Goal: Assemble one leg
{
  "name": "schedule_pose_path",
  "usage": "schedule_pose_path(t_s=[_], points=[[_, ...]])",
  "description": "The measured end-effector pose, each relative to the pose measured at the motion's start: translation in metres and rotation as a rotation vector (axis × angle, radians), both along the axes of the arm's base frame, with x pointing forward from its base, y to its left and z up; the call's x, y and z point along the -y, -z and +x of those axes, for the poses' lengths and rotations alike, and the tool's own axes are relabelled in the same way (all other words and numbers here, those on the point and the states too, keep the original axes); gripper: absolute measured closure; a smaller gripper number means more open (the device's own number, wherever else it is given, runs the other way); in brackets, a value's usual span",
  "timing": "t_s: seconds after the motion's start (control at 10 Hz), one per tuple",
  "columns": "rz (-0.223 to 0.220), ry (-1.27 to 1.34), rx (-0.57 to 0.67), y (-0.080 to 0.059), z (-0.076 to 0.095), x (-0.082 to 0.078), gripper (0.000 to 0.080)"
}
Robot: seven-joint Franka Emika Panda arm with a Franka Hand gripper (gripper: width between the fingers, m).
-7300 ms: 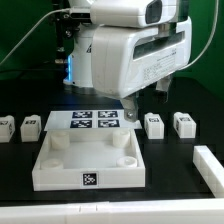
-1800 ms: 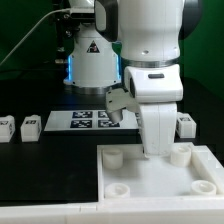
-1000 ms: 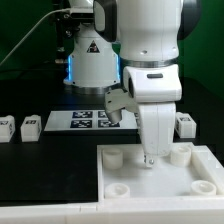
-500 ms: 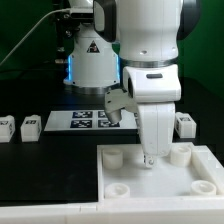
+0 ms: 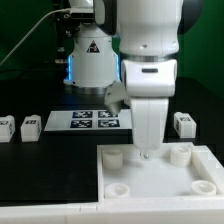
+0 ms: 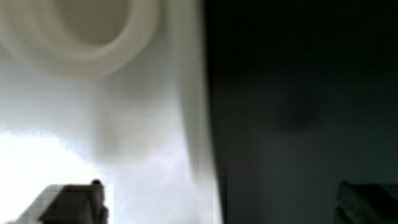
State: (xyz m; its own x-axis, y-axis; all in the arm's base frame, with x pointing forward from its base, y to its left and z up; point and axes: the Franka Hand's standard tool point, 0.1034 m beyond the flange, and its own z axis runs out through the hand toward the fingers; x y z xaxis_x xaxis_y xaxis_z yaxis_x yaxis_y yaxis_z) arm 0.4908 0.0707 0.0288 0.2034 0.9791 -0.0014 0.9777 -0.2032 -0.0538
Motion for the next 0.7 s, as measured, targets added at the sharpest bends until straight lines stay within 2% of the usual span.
schedule_pose_path(t_s=[0.2,0.4,0.6,0.7], points=[[-0.012,0.177,-0.01,-0.013,-0.027,-0.017,0.0151],[-0.014,0.503,-0.041,-0.017,-0.042,-0.046,0.0151],[0.015,0.883,-0.089,-0.02,-0.043,-0.066,0.0151],[0.015,0.99,-0.095,-0.021,-0.041,-0.068,0.0151]])
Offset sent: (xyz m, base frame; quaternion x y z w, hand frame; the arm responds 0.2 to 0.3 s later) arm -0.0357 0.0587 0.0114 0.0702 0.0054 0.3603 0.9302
